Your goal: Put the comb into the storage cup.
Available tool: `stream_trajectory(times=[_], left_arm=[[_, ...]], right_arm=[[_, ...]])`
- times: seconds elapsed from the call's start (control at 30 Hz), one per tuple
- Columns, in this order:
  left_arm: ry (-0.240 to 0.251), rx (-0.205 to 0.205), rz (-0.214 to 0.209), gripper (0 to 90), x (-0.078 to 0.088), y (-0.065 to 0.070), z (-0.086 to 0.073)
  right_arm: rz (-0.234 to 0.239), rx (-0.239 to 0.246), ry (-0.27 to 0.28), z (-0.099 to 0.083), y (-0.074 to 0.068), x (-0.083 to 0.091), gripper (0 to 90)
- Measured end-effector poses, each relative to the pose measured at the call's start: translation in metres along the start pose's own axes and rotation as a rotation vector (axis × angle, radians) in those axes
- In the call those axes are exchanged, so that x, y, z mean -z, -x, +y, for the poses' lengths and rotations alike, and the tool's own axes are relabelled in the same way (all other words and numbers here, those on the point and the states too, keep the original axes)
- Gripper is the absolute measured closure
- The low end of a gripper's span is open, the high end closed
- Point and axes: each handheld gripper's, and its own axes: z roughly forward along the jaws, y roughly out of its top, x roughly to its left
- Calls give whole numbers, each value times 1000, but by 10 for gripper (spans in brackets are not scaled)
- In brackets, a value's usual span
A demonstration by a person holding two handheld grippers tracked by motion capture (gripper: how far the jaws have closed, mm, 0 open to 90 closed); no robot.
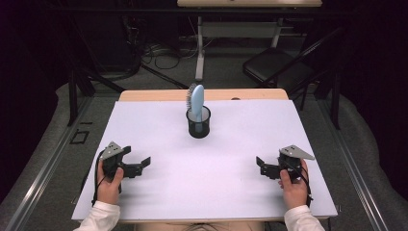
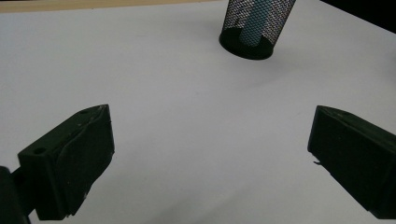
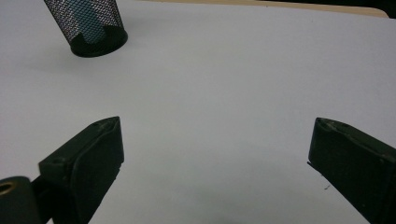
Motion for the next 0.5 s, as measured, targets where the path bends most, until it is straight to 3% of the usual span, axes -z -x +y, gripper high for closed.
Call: stream_trajectory(times=[0.5], left_arm=[[-8,11,15,9,-1,-3,-1]], right_arm=[[-18,-15,-9,-1,5,0,30]])
